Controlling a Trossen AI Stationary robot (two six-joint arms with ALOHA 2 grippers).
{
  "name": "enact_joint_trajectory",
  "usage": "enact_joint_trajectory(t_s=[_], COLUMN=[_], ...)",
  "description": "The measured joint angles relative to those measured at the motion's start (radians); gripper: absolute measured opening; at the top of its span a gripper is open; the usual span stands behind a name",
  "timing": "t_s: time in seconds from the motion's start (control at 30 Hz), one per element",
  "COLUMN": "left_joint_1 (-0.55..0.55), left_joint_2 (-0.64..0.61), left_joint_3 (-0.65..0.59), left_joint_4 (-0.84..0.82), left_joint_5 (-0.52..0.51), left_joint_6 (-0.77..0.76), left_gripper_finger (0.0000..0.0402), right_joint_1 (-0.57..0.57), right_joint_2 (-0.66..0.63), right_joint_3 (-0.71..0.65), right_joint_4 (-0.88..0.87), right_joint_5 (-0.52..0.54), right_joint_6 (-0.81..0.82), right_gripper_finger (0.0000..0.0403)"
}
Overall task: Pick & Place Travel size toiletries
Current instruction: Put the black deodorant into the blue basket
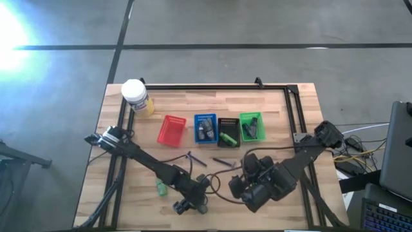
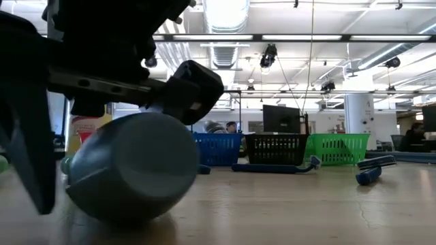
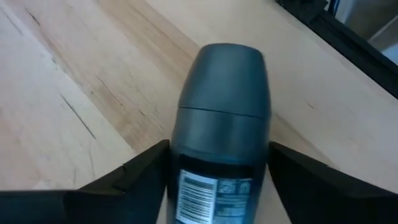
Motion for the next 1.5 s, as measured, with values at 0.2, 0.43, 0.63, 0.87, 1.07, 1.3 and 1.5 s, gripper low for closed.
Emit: enact_joint_trajectory(t_s=[0.2,0.43,0.63,0.87,1.07,1.3,1.5], left_joint_1=[0.001,0.046,0.153,0.351,0.475,0.52,0.52], left_joint_2=[-0.038,-0.205,-0.354,-0.397,-0.354,-0.298,-0.269], left_joint_3=[-0.004,-0.008,-0.009,-0.07,-0.079,-0.079,-0.08], left_joint_4=[-0.073,-0.28,-0.416,-0.324,-0.312,-0.206,-0.217], left_joint_5=[-0.087,-0.3,-0.611,-0.709,-0.652,-0.603,-0.596], left_joint_6=[-0.055,-0.467,-1.325,-1.604,-1.68,-1.674,-1.67], left_gripper_finger=[0.0209,0.0209,0.0209,0.0209,0.0209,0.023,0.0272], right_joint_1=[0.031,0.072,0.073,0.069,0.069,0.069,0.069], right_joint_2=[-0.001,-0.04,-0.088,-0.098,-0.098,-0.097,-0.097], right_joint_3=[0.0,0.007,-0.002,-0.002,-0.003,-0.008,-0.013], right_joint_4=[-0.045,-0.137,-0.166,-0.165,-0.164,-0.16,-0.156], right_joint_5=[0.005,0.091,0.186,0.25,0.252,0.253,0.255], right_joint_6=[0.038,0.155,0.192,0.158,0.158,0.162,0.165], right_gripper_finger=[0.0364,0.0364,0.0364,0.0364,0.0364,0.0364,0.0364])
